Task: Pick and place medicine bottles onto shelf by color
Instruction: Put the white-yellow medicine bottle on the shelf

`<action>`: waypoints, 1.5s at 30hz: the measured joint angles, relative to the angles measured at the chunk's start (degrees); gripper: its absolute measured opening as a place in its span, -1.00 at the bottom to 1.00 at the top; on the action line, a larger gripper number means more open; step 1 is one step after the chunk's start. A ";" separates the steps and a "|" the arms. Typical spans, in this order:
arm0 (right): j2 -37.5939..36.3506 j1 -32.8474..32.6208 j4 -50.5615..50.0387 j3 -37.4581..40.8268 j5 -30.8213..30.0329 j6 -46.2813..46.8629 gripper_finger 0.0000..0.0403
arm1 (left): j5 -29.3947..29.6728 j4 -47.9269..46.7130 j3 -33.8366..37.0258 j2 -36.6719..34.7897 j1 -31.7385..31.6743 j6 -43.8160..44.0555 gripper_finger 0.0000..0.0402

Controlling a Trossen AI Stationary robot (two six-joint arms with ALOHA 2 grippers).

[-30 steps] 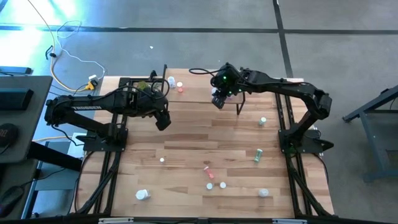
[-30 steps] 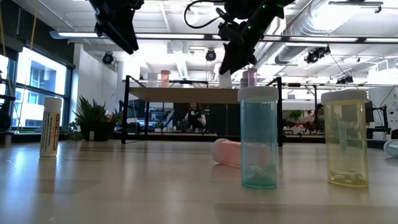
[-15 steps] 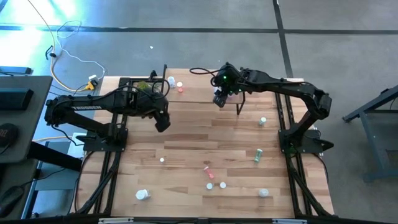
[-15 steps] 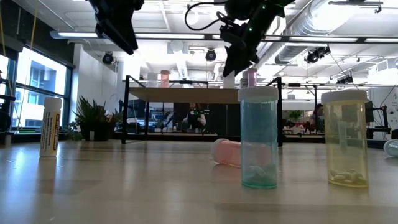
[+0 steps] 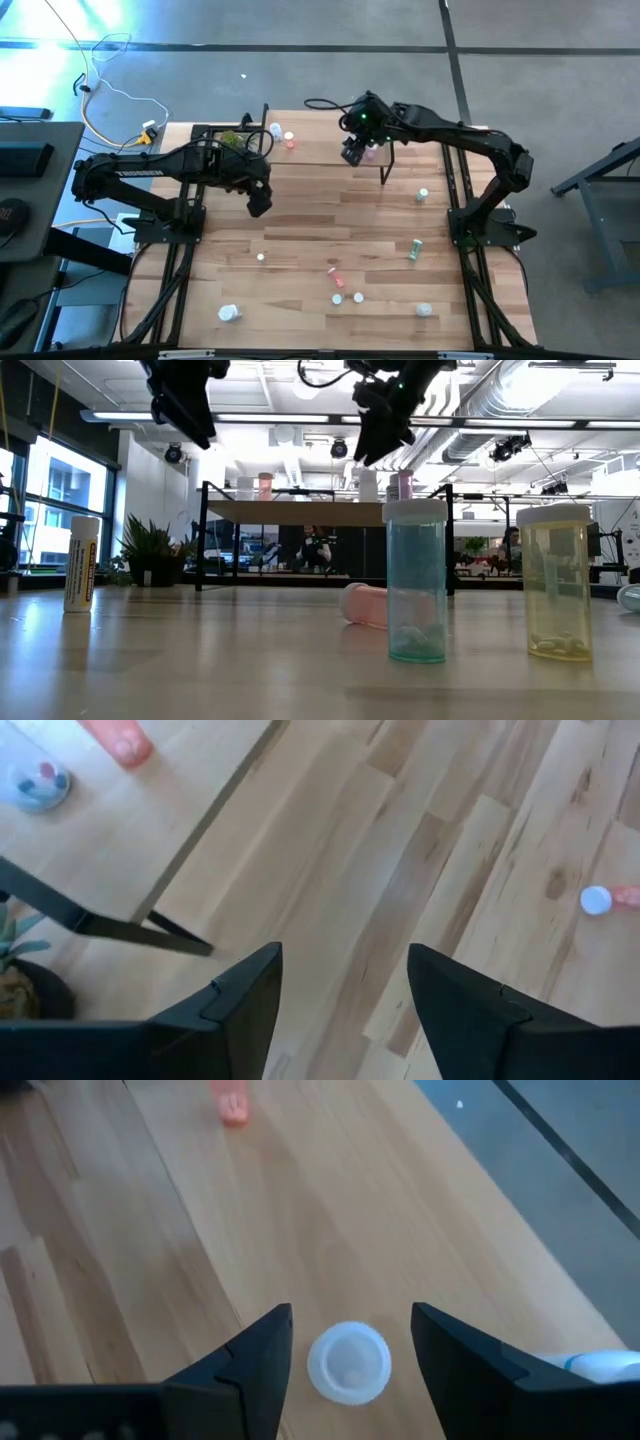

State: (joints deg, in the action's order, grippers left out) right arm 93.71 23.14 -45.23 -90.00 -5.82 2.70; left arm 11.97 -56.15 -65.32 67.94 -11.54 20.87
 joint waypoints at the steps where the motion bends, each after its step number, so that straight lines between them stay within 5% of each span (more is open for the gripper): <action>1: 0.00 0.00 -0.04 -0.43 0.00 0.31 -0.02 | -0.24 -0.46 0.00 0.00 0.01 0.13 0.07; 9: -0.01 0.00 -1.30 -5.13 -0.28 2.83 -0.02 | -6.58 -3.33 0.00 0.00 3.03 -0.11 0.19; 20: -0.04 0.22 -5.80 -13.55 -6.18 0.53 -0.02 | -2.59 -3.27 0.37 -0.03 13.94 6.66 0.13; 29: -0.07 1.62 -12.36 -20.78 -6.12 -1.64 -0.02 | -1.08 4.14 9.05 -0.02 24.76 18.29 0.13; 37: -0.07 2.40 -14.61 -21.68 -6.12 -1.67 -0.02 | 4.86 7.09 13.34 -0.02 35.39 22.95 0.13; 45: -0.07 2.38 -16.14 -21.68 -6.05 -1.65 -0.02 | 5.81 13.55 19.44 -0.02 39.16 26.99 0.13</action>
State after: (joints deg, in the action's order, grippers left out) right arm 93.65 25.52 -61.37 -111.68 -11.88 1.05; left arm 17.78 -42.61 -45.87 67.92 27.62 47.86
